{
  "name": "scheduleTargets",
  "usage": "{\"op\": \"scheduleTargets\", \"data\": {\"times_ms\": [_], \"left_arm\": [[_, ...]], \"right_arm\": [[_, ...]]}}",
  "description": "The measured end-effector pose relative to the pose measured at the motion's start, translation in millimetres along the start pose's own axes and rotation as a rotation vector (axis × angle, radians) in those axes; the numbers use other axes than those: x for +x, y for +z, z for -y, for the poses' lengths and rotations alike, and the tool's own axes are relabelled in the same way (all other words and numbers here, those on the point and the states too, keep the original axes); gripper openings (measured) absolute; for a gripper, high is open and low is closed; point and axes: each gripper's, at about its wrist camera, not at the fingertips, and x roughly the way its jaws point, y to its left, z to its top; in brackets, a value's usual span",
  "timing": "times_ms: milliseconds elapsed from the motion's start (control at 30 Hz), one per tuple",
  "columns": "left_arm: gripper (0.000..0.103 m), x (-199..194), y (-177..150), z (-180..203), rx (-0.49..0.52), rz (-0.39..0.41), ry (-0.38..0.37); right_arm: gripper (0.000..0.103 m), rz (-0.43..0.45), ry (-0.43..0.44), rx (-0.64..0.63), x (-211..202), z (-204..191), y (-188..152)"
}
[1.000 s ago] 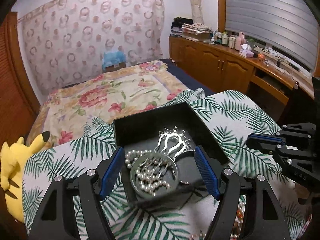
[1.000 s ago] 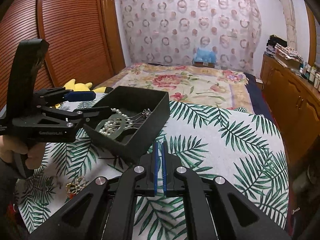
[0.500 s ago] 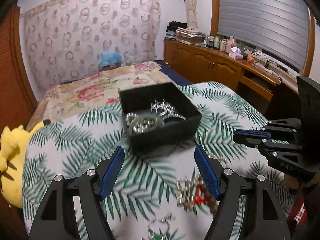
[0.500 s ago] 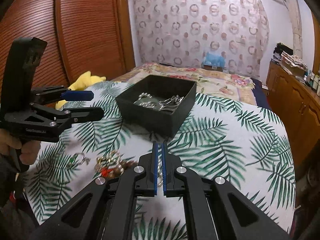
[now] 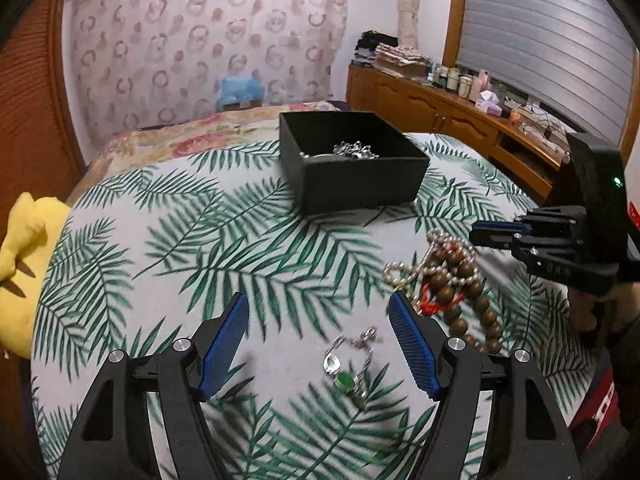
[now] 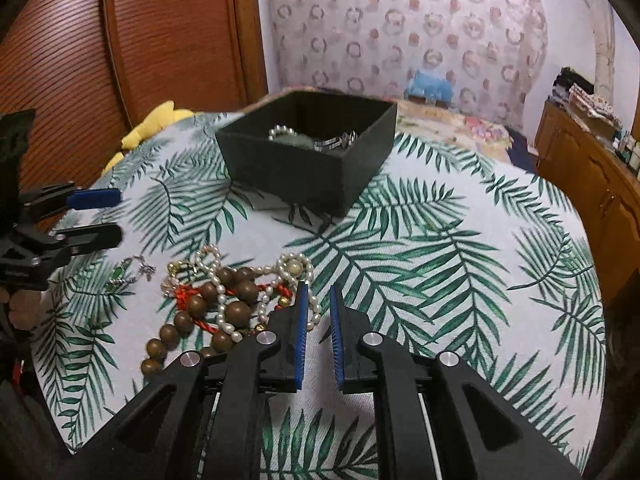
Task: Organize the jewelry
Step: 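Move the left tool to the silver earring with green stone and grip it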
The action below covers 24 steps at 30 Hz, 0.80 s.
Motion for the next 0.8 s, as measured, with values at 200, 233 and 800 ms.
{"op": "scheduleTargets", "data": {"times_ms": [200,233,800], "left_arm": [[0.069,-9,-13,-5,-0.014,-0.012,-0.003],[0.069,-10,-15,-5,-0.012,-0.016,-0.004],[0.055,-12,-37,4,0.007,-0.059,-0.041]], "right_arm": [[0.012,-0.047,-0.01,-0.026,13,-2,2],[0.012,-0.053,-0.012,-0.03,14,-3,3],[0.005,-0.07,-0.058,-0.076,15,-9,4]]}}
